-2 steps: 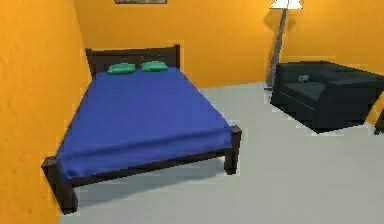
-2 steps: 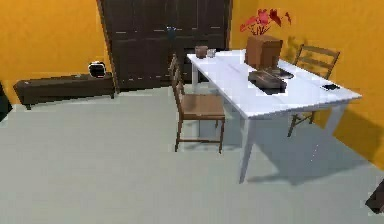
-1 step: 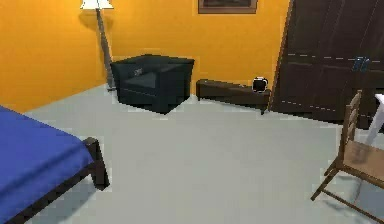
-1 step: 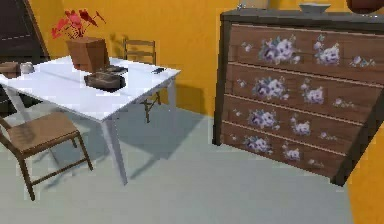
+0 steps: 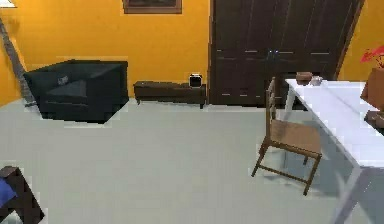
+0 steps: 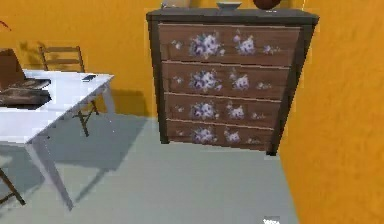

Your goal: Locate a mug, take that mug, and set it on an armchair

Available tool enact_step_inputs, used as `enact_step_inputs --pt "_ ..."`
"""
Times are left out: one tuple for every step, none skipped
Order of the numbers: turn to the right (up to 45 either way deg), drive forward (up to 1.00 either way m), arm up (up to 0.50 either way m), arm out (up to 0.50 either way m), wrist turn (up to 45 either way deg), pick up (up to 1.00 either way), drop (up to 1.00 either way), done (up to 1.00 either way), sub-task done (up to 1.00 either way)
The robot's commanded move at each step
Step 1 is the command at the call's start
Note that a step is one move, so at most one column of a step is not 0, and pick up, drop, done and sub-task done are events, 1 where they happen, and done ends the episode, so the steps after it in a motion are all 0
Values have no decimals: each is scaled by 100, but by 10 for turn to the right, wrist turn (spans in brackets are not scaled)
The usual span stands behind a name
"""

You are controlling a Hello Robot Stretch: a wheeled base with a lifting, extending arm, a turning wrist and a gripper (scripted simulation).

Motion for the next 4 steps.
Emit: enact_step_inputs --pt "0 100 0 0 0 0 0 0 0" --pt "30 0 0 0 0 0 0 0 0" --pt "0 65 0 0 0 0 0 0 0" --pt "180 0 0 0 0 0 0 0 0"
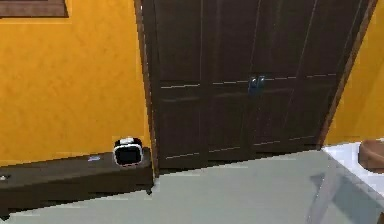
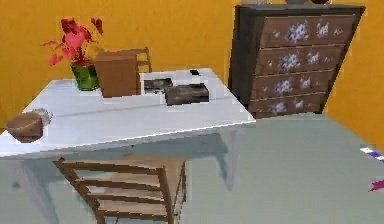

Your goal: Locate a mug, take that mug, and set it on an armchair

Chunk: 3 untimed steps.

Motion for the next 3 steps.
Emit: enact_step_inputs --pt "0 35 0 0 0 0 0 0 0" --pt "-240 0 0 0 0 0 0 0 0" --pt "450 0 0 0 0 0 0 0 0"
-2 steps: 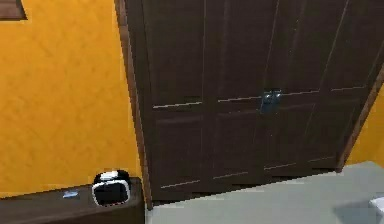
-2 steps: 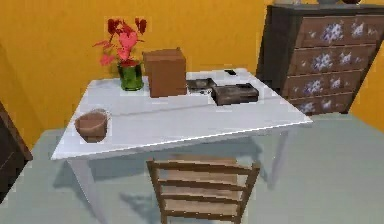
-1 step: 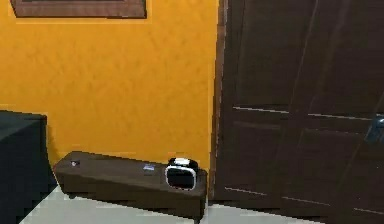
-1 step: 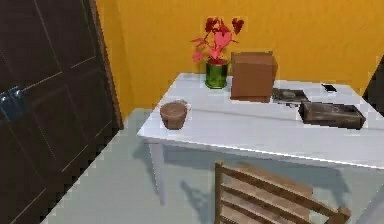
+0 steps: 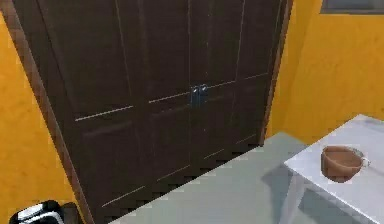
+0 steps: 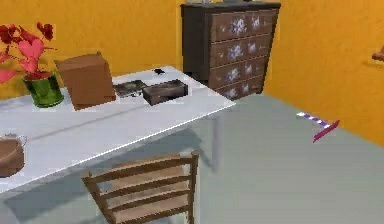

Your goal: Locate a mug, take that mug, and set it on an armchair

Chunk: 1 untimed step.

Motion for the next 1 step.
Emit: enact_step_inputs --pt "450 0 0 0 0 0 0 0 0"
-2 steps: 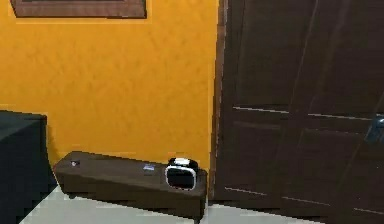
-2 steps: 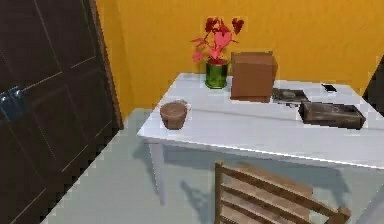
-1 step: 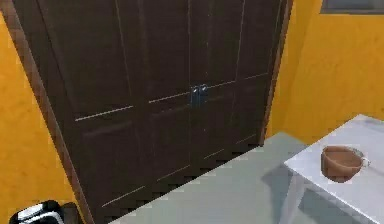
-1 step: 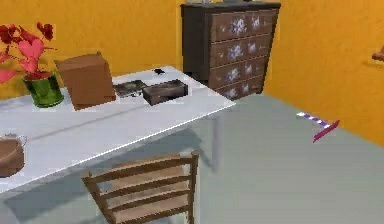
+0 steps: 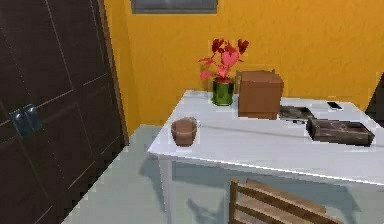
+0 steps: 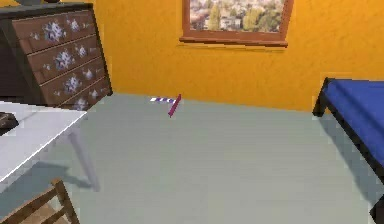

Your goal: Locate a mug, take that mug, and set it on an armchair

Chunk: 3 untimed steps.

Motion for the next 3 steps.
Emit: enact_step_inputs --pt "0 30 0 0 0 0 0 0 0" --pt "-450 0 0 0 0 0 0 0 0" --pt "-420 0 0 0 0 0 0 0 0"
